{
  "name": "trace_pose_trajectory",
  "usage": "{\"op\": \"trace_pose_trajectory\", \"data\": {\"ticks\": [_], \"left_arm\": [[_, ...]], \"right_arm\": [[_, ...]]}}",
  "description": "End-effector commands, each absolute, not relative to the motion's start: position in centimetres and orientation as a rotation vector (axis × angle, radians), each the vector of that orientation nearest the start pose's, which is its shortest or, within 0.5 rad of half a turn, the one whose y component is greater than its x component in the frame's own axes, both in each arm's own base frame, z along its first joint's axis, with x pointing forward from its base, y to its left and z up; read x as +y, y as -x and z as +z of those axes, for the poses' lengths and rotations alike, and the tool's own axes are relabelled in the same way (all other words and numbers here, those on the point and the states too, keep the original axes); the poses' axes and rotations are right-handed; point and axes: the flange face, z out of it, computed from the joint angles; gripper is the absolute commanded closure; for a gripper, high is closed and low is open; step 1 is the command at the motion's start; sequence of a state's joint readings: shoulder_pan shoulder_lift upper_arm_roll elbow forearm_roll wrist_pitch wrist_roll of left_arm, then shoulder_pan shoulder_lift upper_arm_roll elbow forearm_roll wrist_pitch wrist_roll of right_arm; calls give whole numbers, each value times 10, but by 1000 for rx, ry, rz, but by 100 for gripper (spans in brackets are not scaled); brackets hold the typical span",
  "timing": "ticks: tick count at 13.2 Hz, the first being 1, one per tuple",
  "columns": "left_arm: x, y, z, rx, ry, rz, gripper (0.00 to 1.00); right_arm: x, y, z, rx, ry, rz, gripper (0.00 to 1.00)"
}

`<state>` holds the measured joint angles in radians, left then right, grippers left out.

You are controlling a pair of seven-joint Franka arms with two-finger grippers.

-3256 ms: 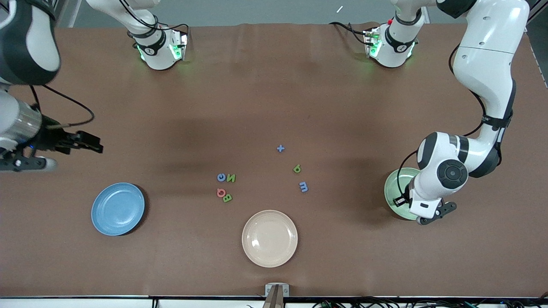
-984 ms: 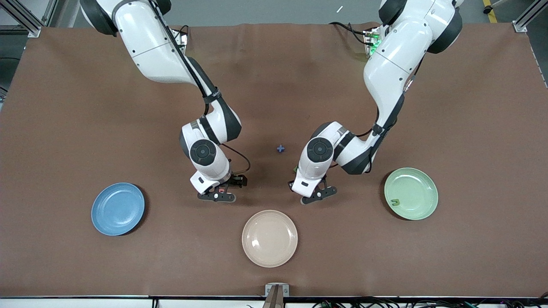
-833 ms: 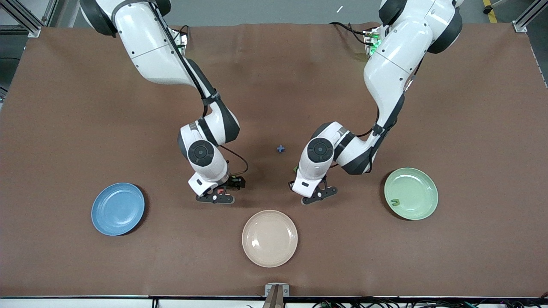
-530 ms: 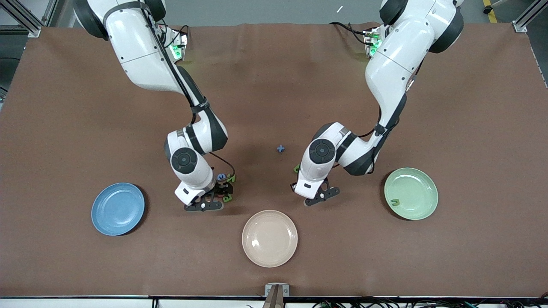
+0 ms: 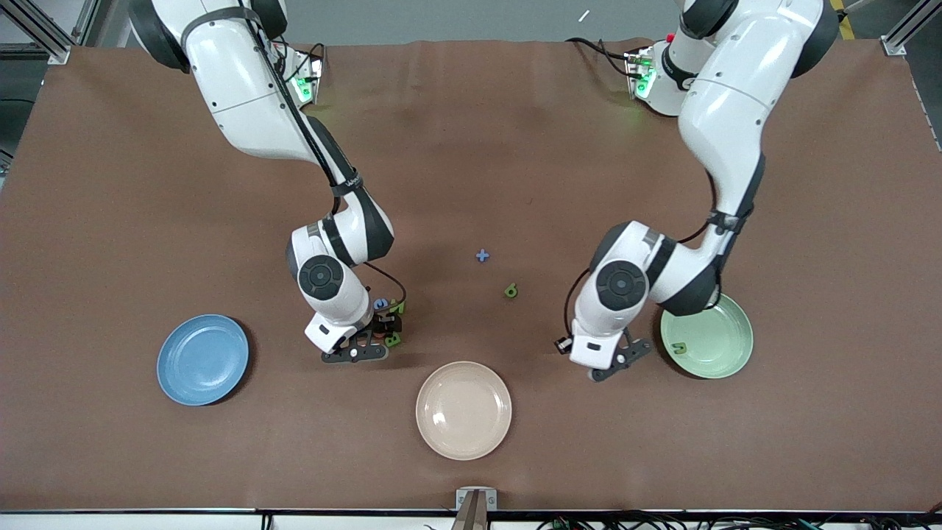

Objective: Sort uppercase to blue plate, lowercase to green plate
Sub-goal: 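Grasp the blue E with the left gripper while the right gripper grasps the Q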

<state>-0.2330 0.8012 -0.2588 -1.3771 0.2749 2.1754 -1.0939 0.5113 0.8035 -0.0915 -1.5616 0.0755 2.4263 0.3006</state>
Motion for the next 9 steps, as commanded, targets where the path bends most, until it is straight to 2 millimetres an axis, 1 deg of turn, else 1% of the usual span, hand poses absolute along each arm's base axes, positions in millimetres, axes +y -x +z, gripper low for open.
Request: {"op": "trace_pose_trajectory", "data": {"ticks": [1, 2, 3, 4, 6, 7, 8, 9], "left_arm": [[-280, -677, 257, -806, 3008, -65, 100], [-274, -678, 255, -809, 3005, -60, 100], [-263, -680, 251, -826, 2993, -48, 100], [-253, -683, 250, -843, 2985, -46, 100], [-251, -680, 255, -840, 2963, -19, 100], [-252, -679, 256, -840, 2961, -16, 100], [-253, -678, 255, -836, 2955, -6, 100], [-257, -676, 255, -841, 2954, -4, 100]], "right_arm": [[298, -639, 175, -164, 3133, -94, 13], [298, -638, 174, -159, 3133, -89, 13], [298, -635, 170, -163, 3137, -76, 14], [297, -633, 167, -168, 3139, -67, 19], [296, -632, 166, -167, 3142, -58, 36], [297, -630, 164, -171, 3141, -55, 43], [298, -630, 165, -170, 3142, -56, 45], [299, -630, 166, -176, 3140, -57, 44]]}}
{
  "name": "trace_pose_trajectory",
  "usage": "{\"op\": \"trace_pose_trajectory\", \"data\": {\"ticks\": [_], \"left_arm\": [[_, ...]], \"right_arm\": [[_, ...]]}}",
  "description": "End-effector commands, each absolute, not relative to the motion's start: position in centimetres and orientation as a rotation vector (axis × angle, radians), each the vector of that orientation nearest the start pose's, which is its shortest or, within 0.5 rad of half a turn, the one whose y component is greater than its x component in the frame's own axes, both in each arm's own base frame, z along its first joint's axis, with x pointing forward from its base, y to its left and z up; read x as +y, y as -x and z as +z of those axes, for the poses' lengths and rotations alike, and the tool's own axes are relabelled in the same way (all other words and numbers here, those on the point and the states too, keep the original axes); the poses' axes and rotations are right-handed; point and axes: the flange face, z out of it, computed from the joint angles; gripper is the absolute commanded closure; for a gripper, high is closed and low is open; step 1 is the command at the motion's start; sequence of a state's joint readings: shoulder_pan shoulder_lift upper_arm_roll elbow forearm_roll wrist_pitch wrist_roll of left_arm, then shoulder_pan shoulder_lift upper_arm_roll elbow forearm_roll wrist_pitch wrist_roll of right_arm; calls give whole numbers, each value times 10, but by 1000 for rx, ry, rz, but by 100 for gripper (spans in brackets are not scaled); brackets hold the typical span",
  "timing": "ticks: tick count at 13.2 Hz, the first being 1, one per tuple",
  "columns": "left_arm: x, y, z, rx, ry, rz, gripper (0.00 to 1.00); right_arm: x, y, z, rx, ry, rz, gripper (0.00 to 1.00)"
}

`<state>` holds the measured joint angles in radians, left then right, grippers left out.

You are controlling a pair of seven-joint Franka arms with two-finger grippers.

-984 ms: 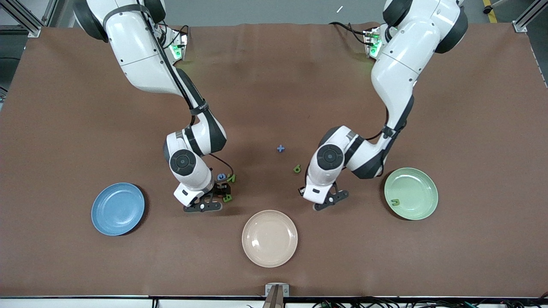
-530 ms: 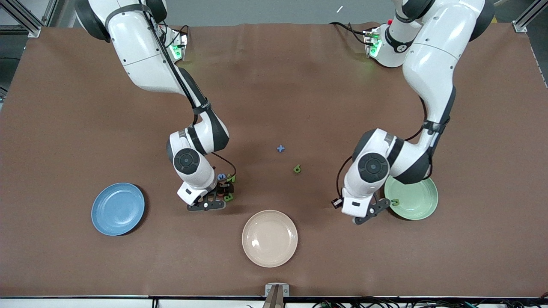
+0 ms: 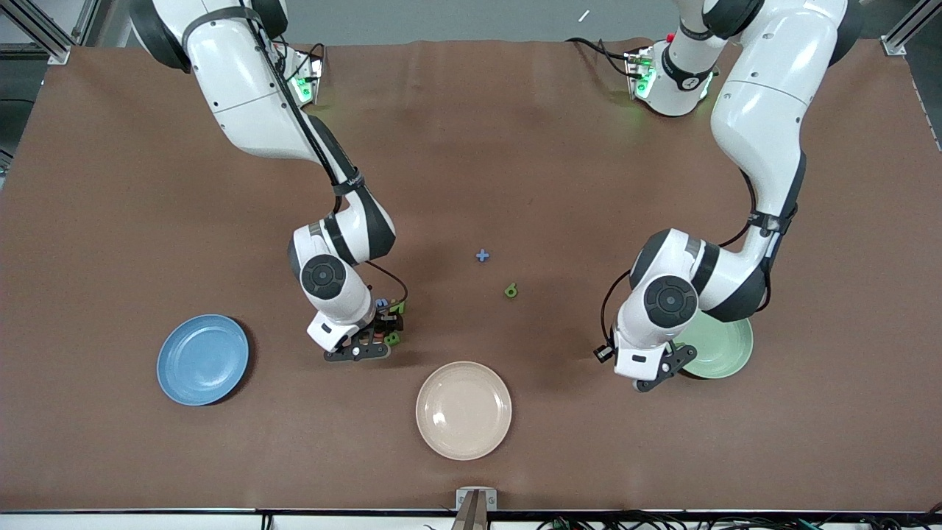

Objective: Sort uppercase to blue plate, lowercase to green plate
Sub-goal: 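Grasp the blue E with the left gripper while the right gripper grasps the Q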

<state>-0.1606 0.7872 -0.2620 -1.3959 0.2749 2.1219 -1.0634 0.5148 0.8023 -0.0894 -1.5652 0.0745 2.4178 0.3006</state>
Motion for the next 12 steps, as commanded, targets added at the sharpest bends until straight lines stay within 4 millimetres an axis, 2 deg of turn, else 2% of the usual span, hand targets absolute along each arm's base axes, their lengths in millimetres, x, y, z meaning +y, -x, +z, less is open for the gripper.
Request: {"op": "trace_pose_trajectory", "data": {"ticks": [1, 6, 12], "left_arm": [[-259, -676, 259, -842, 2954, -9, 100], [-260, -669, 261, -831, 2931, 24, 100], [-268, -660, 254, -810, 2931, 63, 100]], "right_arm": [[299, -630, 169, -176, 3141, -52, 42], [297, -628, 171, -170, 3154, -3, 33], [292, -626, 177, -164, 3163, 51, 34]]}}
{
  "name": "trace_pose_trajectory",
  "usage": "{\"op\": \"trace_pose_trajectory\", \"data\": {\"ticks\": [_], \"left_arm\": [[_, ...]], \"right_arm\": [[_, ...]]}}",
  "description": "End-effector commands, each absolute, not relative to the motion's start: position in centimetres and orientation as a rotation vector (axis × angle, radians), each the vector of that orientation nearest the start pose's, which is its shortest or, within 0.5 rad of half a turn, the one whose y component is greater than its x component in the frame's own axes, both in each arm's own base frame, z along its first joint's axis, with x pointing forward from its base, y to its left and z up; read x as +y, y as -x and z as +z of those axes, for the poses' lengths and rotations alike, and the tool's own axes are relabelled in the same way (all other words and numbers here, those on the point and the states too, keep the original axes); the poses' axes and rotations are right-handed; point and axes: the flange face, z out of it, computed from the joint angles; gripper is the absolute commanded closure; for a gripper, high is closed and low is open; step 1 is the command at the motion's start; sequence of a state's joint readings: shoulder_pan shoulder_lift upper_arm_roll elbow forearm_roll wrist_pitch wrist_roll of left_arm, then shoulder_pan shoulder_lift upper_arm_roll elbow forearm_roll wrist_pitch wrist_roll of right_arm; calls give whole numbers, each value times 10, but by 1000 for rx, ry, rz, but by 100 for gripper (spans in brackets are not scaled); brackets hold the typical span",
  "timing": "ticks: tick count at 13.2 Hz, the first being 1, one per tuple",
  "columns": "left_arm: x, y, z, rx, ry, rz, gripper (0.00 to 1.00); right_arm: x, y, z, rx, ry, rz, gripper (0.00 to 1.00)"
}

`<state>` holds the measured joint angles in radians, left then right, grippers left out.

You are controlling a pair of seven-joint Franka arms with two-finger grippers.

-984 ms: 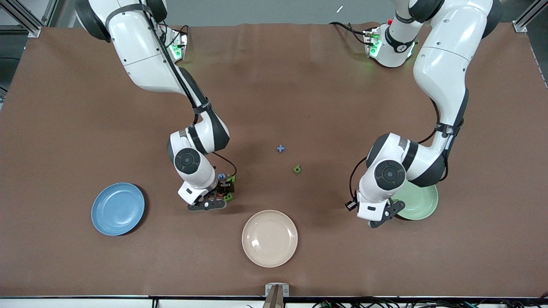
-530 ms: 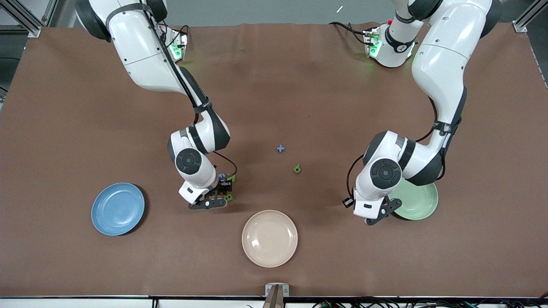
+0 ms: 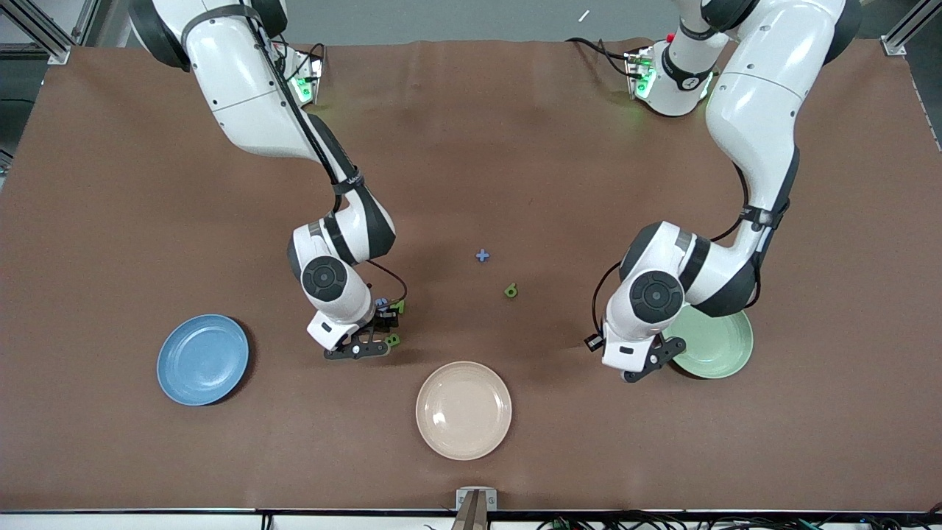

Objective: Sort uppercase to blue plate, lowercase to green plate
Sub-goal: 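Place the E on the green plate while the right gripper places the Q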

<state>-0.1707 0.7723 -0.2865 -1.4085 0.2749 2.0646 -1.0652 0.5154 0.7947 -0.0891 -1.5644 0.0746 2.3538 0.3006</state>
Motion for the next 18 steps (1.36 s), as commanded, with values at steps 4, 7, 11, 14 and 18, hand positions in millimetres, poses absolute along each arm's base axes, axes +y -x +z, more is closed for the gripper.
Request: {"op": "trace_pose_trajectory", "data": {"ticks": [4, 7, 11, 14, 18], "left_arm": [[-264, -658, 272, -789, 2912, 80, 100], [-260, -660, 278, -806, 2914, 71, 100], [-256, -663, 280, -806, 2911, 61, 100], [-250, -666, 282, -784, 2916, 52, 100], [-211, -680, 284, -741, 2932, 53, 100]], "right_arm": [[292, -621, 176, -161, 3168, 80, 41], [290, -620, 179, -160, 3169, 89, 59], [285, -626, 194, -146, 3163, 65, 90], [241, -658, 247, -48, 3154, 44, 95], [152, -690, 285, -176, 3143, 11, 95]]}}
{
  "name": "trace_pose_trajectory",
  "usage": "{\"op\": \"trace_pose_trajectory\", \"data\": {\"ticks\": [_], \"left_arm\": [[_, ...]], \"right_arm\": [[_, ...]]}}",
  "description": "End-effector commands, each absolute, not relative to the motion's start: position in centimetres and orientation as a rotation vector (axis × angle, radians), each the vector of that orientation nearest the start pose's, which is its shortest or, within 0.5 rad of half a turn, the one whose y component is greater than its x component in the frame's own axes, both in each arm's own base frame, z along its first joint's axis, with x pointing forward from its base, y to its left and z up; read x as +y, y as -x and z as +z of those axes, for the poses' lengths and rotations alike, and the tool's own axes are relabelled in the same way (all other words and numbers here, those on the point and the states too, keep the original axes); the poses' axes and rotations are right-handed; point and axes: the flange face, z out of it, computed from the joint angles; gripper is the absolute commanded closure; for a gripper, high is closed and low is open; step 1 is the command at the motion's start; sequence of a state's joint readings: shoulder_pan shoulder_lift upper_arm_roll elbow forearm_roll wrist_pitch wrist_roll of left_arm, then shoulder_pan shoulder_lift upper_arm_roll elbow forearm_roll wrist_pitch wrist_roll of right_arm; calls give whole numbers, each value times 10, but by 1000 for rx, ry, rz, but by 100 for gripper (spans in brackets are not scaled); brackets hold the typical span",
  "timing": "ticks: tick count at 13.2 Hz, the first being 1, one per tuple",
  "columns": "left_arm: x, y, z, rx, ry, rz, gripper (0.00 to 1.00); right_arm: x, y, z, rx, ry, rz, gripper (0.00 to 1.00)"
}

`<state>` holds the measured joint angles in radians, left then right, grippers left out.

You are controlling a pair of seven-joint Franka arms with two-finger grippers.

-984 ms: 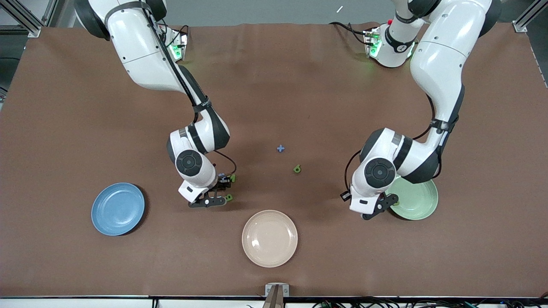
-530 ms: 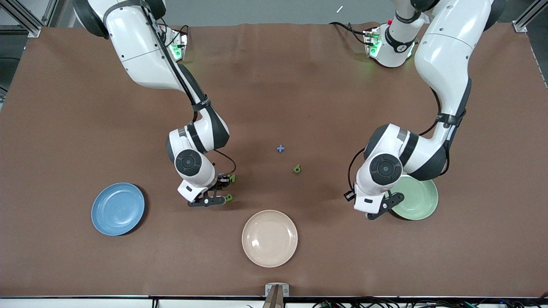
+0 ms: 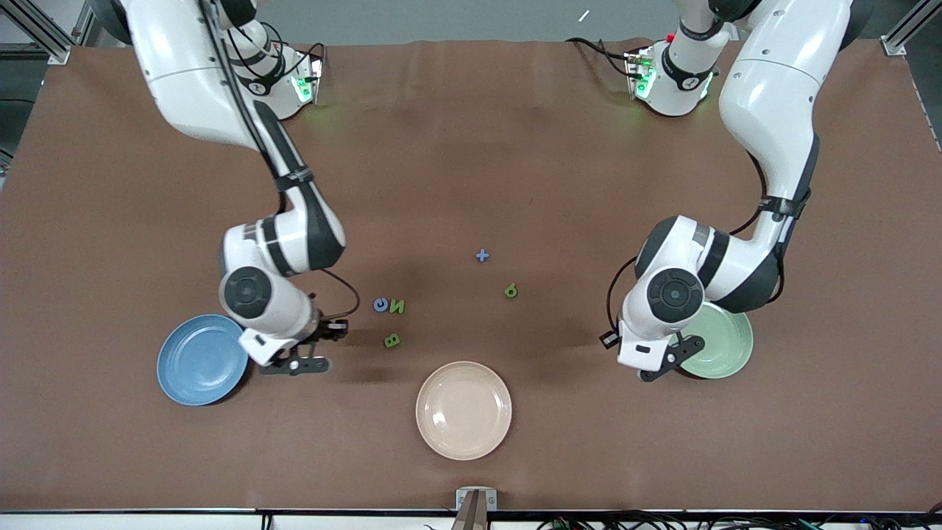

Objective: Sort uppercase to blue plate, lowercase to green plate
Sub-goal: 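Place the E on the green plate while the right gripper places the Q, then grasp the green g with the left gripper while the right gripper grasps the B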

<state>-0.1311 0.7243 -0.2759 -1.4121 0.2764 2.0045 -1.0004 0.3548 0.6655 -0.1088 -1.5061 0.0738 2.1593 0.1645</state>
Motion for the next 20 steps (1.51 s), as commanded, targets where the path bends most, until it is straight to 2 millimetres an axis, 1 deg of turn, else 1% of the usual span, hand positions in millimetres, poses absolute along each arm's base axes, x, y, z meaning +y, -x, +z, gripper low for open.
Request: {"op": "trace_pose_trajectory", "data": {"ticks": [1, 2, 3, 4, 5, 7, 8, 9, 10, 11, 12, 13, 14, 15, 16, 17, 18, 19, 20], "left_arm": [[-200, -684, 281, -708, 2943, 50, 100], [-185, -688, 278, -686, 2936, 47, 100], [-166, -693, 271, -663, 2919, 40, 100], [-151, -696, 263, -658, 2901, 39, 100], [-144, -697, 261, -641, 2893, 32, 100], [-118, -699, 253, -619, 2875, 47, 99], [-108, -694, 241, -578, 2857, 69, 99], [-98, -694, 233, -524, 2822, 39, 99], [-81, -695, 223, -528, 2809, 40, 99], [-73, -694, 216, -537, 2815, 41, 95], [-69, -693, 208, -541, 2817, 51, 75], [-67, -693, 206, -546, 2816, 58, 38], [-66, -693, 209, -556, 2815, 54, 0], [-71, -691, 214, -563, 2815, 54, 0], [-76, -691, 233, -562, 2813, 37, 0], [-83, -687, 246, -580, 2820, 66, 0], [-102, -683, 259, -616, 2861, 109, 0], [-118, -679, 270, -652, 2905, 148, 0], [-137, -673, 275, -662, 2939, 182, 0]], "right_arm": [[121, -696, 284, -231, 3139, 14, 95], [90, -701, 283, -296, 3133, 17, 95], [54, -704, 281, -343, 3126, 20, 95], [31, -706, 279, -385, 3120, 18, 95], [16, -707, 276, -420, 3119, 21, 95], [-8, -707, 264, -463, 3124, 39, 94], [-10, -708, 258, -474, 3130, 35, 93], [-10, -709, 252, -477, 3134, 21, 91], [-16, -709, 245, -467, 3138, 22, 84], [-19, -710, 240, -461, 3141, 12, 65], [-19, -711, 238, -462, 3143, -7, 57], [-19, -711, 237, -460, 3144, -14, 41], [-18, -711, 236, -457, 3145, -12, 25], [-16, -711, 238, -455, 3145, -17, 20], [-12, -712, 239, -458, 3144, -22, 18], [-7, -713, 242, -464, 3142, -30, 18], [-1, -714, 245, -447, 3141, -41, 17], [12, -716, 250, -417, 3142, -55, 17], [30, -718, 255, -364, 3144, -69, 16]]}}
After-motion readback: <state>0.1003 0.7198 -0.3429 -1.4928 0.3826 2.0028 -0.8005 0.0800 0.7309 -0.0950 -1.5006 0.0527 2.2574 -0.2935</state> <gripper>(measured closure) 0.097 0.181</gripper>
